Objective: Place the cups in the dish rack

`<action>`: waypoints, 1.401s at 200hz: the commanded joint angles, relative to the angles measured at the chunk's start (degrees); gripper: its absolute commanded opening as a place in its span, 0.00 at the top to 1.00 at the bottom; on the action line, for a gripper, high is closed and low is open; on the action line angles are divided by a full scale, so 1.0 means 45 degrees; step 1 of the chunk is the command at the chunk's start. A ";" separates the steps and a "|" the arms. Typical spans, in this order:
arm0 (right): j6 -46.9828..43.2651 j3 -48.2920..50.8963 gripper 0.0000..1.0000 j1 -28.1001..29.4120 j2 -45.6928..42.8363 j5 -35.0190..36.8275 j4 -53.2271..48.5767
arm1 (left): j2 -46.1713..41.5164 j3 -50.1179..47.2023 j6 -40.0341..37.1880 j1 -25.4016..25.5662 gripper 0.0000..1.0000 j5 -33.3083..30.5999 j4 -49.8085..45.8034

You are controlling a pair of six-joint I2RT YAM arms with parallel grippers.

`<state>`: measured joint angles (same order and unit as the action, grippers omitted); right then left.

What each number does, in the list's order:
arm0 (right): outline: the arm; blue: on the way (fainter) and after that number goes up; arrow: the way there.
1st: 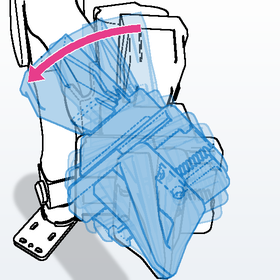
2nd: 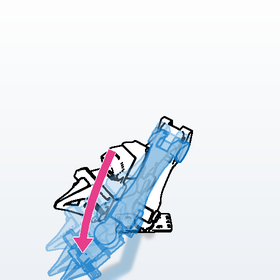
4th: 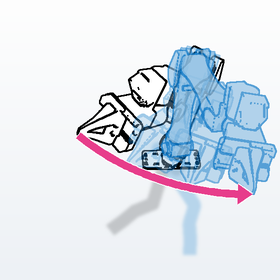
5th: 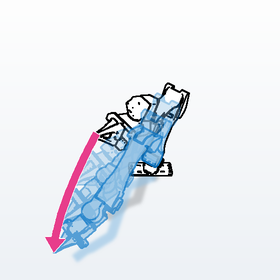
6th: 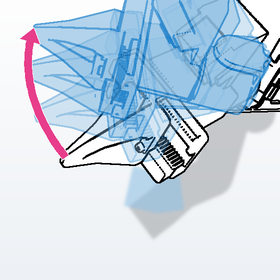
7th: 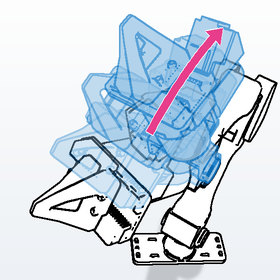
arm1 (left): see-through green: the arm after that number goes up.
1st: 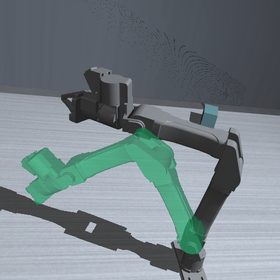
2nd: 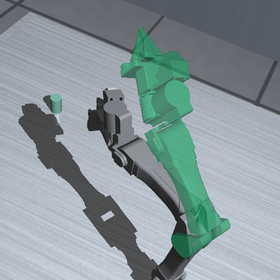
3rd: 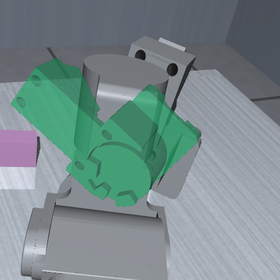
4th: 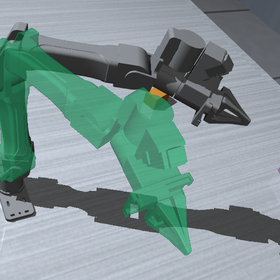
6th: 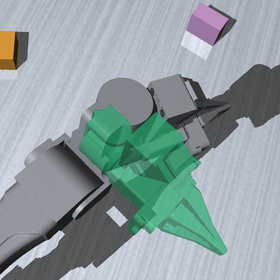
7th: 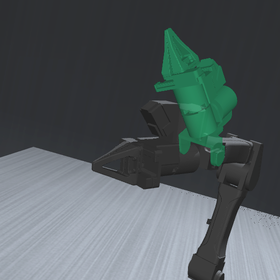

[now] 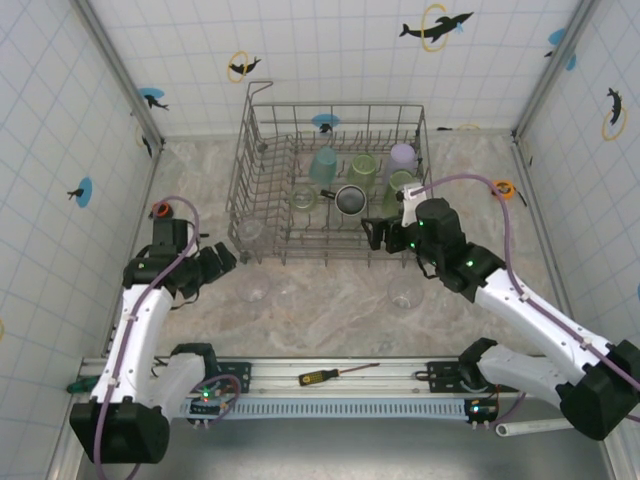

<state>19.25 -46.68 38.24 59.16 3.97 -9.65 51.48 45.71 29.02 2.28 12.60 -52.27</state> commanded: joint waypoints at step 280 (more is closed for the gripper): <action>0.0609 -0.0033 0.00 -0.0043 -0.0016 0.0092 -0.0061 | 0.1482 -0.0545 0.0720 0.3318 1.00 -0.0420 0.0972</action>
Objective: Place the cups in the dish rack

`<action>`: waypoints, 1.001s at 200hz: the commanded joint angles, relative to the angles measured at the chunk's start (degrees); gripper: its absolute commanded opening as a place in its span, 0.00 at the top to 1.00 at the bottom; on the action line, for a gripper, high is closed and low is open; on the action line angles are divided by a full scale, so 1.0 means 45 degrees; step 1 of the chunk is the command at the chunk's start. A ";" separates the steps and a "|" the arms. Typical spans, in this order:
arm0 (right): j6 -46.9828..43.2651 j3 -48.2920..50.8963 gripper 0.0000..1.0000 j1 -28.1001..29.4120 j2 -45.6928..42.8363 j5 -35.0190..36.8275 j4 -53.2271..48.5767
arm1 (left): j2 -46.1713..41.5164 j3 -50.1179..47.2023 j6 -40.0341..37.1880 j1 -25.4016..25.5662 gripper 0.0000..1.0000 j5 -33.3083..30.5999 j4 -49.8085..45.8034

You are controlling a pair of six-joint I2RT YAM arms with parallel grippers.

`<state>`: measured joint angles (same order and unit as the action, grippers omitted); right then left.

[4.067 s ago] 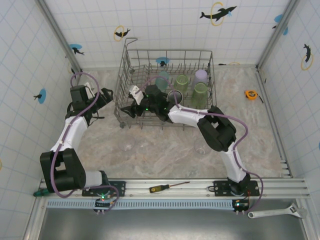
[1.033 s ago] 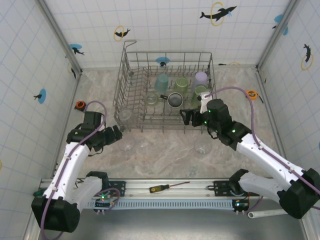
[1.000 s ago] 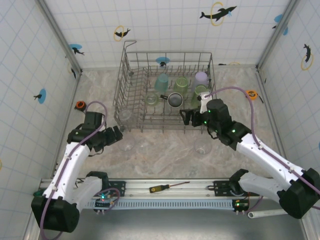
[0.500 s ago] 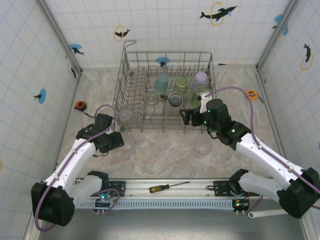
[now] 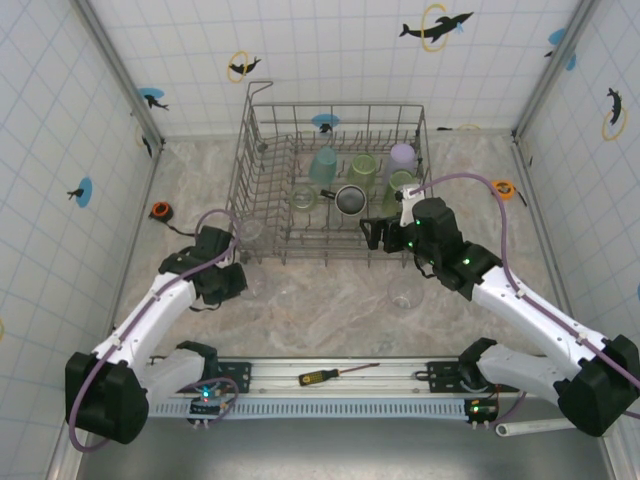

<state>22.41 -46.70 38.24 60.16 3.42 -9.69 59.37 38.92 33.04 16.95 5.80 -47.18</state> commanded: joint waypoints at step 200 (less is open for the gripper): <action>-0.0543 -0.4915 0.00 -0.2482 0.2804 -0.5522 -0.0057 | 0.3049 0.8870 -0.0532 0.0057 1.00 0.6273 0.0774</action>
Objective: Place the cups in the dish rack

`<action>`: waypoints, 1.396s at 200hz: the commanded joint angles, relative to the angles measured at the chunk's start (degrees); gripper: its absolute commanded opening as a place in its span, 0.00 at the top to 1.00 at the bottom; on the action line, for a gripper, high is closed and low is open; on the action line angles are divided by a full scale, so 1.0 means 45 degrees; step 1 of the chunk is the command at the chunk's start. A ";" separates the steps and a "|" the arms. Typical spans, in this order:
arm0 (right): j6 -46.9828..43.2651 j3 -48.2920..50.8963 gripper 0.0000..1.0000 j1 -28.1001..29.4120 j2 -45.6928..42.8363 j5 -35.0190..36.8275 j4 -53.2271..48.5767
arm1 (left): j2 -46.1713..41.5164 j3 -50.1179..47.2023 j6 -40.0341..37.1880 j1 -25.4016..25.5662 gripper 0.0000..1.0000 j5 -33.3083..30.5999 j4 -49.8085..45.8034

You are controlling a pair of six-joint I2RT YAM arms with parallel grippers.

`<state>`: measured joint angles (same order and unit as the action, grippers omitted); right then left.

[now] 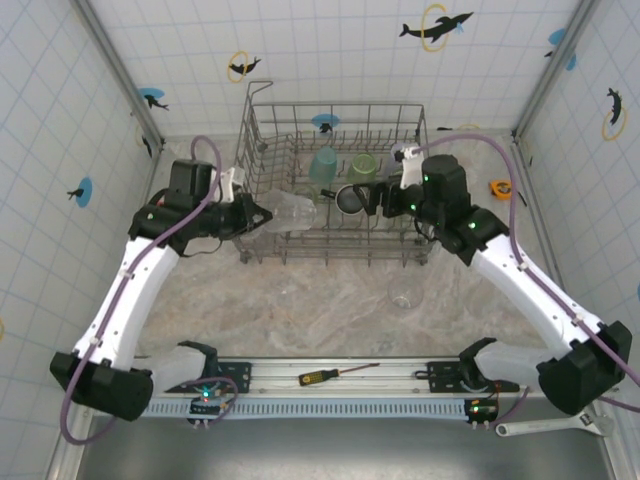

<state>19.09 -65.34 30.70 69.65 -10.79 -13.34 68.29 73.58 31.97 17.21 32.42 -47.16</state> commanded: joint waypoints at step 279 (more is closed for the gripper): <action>1.1145 -0.1766 0.00 -0.1909 0.8146 -0.8186 1.7282 | 0.7884 0.3083 0.4294 -0.1169 1.00 0.7594 1.2176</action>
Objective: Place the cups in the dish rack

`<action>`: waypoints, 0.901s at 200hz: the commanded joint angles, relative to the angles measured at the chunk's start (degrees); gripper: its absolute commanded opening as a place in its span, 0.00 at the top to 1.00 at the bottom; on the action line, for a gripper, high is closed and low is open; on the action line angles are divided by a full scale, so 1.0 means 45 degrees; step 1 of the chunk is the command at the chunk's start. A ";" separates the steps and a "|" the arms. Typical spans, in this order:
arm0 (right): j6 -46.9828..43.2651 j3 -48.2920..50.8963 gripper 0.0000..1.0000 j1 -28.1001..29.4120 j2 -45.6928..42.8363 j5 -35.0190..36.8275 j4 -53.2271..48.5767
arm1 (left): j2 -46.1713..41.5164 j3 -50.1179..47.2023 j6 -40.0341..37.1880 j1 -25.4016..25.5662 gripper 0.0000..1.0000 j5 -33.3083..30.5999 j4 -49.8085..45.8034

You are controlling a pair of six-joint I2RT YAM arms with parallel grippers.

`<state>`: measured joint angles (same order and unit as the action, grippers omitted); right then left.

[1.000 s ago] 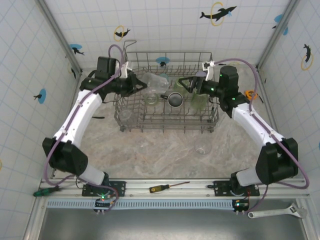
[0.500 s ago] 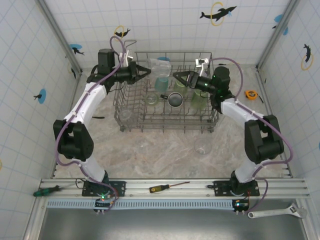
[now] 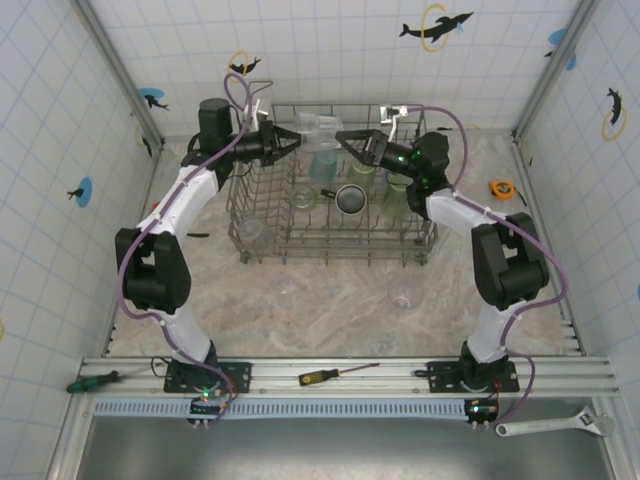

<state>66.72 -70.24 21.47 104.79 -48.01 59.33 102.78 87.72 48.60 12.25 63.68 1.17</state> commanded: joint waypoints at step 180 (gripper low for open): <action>0.2620 -0.1756 0.51 0.0533 0.1326 -0.0132 0.2635 | 0.0045 -0.0903 0.1479 -0.0048 1.00 0.0594 0.2821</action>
<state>76.97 -74.70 23.05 110.30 -48.07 67.53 103.28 84.14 56.60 12.14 68.20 11.73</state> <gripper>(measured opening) 0.685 0.067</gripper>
